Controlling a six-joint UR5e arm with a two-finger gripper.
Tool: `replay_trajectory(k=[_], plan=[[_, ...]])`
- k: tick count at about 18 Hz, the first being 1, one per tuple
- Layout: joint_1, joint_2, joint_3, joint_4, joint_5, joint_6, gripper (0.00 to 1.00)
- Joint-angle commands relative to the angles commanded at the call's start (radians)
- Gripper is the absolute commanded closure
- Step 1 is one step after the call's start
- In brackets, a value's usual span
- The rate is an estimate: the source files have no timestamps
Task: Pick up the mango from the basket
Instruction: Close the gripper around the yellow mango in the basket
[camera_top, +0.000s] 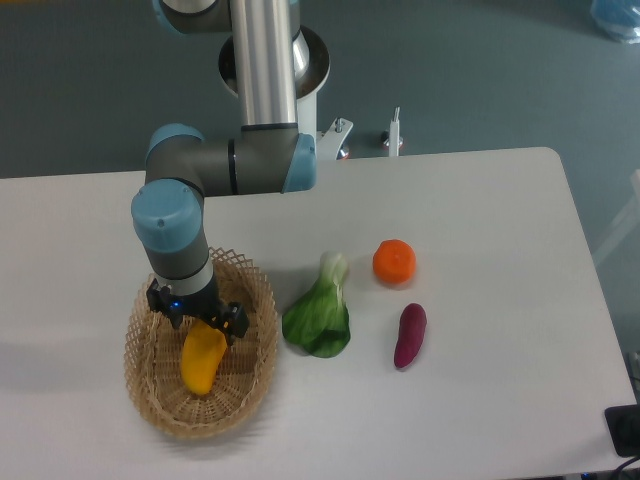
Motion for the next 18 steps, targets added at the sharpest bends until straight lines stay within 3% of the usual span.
replay_trajectory(k=[3, 4, 7, 10, 15, 18], plan=[[-0.009, 0.000, 0.000, 0.000, 0.002, -0.008, 0.01], [-0.009, 0.000, 0.002, 0.002, 0.002, -0.009, 0.13], [-0.009, 0.005, 0.002, 0.002, 0.002, -0.008, 0.37], [-0.009, 0.006, 0.003, 0.003, 0.008, -0.006, 0.45], [-0.008, 0.031, 0.005, 0.002, 0.008, 0.003, 0.47], [0.017, 0.087, 0.006, -0.008, 0.008, 0.006, 0.48]])
